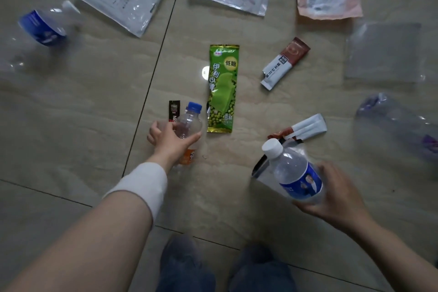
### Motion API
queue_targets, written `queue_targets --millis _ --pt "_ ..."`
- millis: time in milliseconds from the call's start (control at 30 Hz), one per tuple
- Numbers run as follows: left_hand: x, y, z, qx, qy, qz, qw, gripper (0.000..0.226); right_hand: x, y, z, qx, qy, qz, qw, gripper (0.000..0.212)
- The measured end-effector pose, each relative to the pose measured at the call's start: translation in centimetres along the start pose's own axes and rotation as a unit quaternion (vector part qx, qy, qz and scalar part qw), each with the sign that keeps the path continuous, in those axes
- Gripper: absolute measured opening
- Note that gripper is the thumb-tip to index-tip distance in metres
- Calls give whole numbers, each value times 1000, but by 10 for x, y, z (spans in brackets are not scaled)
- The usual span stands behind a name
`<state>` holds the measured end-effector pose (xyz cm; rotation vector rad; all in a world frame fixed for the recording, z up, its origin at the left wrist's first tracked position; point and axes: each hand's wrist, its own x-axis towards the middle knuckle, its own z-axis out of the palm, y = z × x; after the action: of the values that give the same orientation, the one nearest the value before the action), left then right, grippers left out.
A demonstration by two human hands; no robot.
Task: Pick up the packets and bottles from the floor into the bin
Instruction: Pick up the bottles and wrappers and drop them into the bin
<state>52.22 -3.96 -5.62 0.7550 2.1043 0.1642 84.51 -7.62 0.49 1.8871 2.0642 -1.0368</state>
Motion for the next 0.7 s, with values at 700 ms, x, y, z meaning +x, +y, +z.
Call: queue_targets --millis 700 --pt "24 53 -21 -132 -83 77 985 76 109 -3 4 -207 -59 -113 970 85"
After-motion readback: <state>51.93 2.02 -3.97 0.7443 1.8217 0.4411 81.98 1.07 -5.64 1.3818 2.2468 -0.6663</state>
